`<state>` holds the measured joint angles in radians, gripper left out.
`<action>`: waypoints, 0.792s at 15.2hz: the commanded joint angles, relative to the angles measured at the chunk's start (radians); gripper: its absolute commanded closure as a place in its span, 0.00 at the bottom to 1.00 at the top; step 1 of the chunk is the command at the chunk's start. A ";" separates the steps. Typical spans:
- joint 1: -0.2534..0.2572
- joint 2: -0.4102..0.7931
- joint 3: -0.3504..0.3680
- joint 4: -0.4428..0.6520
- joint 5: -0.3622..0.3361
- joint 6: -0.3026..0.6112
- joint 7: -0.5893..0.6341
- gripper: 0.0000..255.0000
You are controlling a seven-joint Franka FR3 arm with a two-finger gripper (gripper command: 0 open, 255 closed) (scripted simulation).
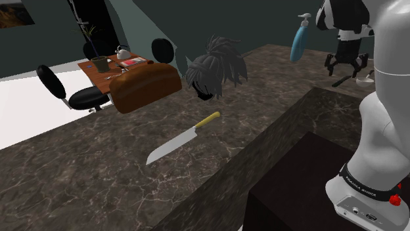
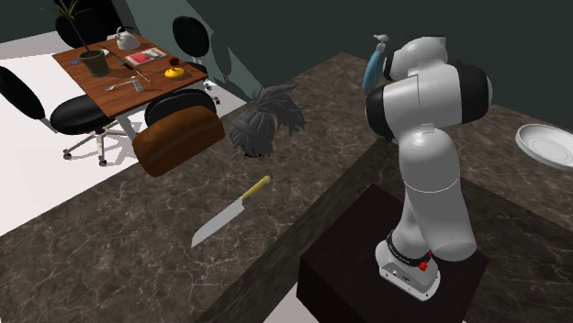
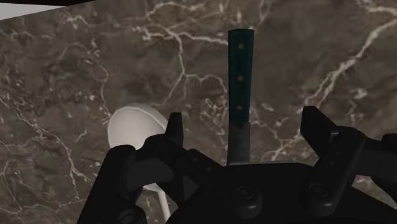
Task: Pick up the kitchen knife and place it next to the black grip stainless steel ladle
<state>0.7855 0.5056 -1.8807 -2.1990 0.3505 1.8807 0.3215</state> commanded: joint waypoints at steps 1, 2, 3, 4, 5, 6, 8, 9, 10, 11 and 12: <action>0.006 0.003 -0.016 0.028 -0.005 -0.033 0.002 0.00; 0.010 0.005 -0.030 0.057 -0.010 -0.066 0.004 0.00; 0.012 0.005 -0.042 0.088 -0.016 -0.099 0.006 0.00; 0.013 0.005 -0.050 0.113 -0.021 -0.125 0.009 0.00; 0.013 0.005 -0.050 0.113 -0.021 -0.125 0.009 0.00; 0.013 0.005 -0.050 0.113 -0.021 -0.125 0.009 0.00; 0.013 0.005 -0.050 0.113 -0.021 -0.125 0.009 0.00; 0.013 0.005 -0.050 0.113 -0.021 -0.125 0.009 0.00; 0.013 0.005 -0.050 0.113 -0.021 -0.125 0.009 0.00; 0.013 0.005 -0.050 0.113 -0.021 -0.125 0.009 0.00; 0.013 0.005 -0.050 0.113 -0.021 -0.125 0.009 0.00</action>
